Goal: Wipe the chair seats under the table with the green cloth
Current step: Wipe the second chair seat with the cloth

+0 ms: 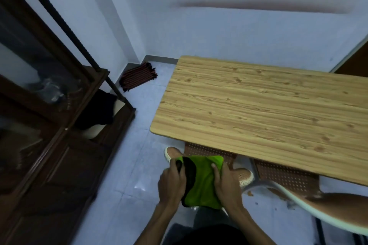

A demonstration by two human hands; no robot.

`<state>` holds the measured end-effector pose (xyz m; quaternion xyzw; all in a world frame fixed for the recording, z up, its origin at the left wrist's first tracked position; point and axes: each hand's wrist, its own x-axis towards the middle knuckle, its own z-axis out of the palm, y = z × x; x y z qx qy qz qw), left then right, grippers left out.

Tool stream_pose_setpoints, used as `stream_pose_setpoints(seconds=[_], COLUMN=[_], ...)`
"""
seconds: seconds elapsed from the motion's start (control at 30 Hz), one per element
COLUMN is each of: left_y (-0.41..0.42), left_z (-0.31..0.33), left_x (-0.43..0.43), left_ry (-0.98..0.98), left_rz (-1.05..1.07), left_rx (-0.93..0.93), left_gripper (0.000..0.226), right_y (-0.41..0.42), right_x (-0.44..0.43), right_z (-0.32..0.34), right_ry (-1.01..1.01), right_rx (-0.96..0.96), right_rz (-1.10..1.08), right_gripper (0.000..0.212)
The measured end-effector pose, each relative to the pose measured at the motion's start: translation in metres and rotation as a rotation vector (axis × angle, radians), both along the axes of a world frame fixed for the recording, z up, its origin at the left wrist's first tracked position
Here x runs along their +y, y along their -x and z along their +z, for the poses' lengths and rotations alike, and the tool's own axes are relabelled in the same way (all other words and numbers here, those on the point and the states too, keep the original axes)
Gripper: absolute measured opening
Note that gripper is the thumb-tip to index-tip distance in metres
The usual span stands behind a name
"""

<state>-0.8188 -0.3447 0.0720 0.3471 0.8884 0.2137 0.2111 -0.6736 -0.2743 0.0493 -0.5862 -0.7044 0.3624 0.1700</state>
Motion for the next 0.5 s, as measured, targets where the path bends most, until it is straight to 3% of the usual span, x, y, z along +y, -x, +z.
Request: stream_pose_setpoints(seconds=[0.23,0.4,0.5], left_y=[0.048,0.081,0.106], left_z=[-0.023,-0.041,-0.051], left_x=[0.027,0.043,0.046], left_ry=[0.179,0.255,0.254], left_rz=[-0.245,-0.437,-0.548], left_rx=[0.126,0.207,0.207], left_gripper=[0.043,0.04,0.038], right_y=[0.026,0.038,0.051], right_x=[0.009,0.0,-0.005], right_z=[-0.018,-0.032,-0.038], right_ry=[-0.016,-0.066,-0.134], right_rx=[-0.144,-0.525,-0.566], right_rz=[-0.05,-0.04,-0.032], right_gripper=[0.03,0.043,0.058])
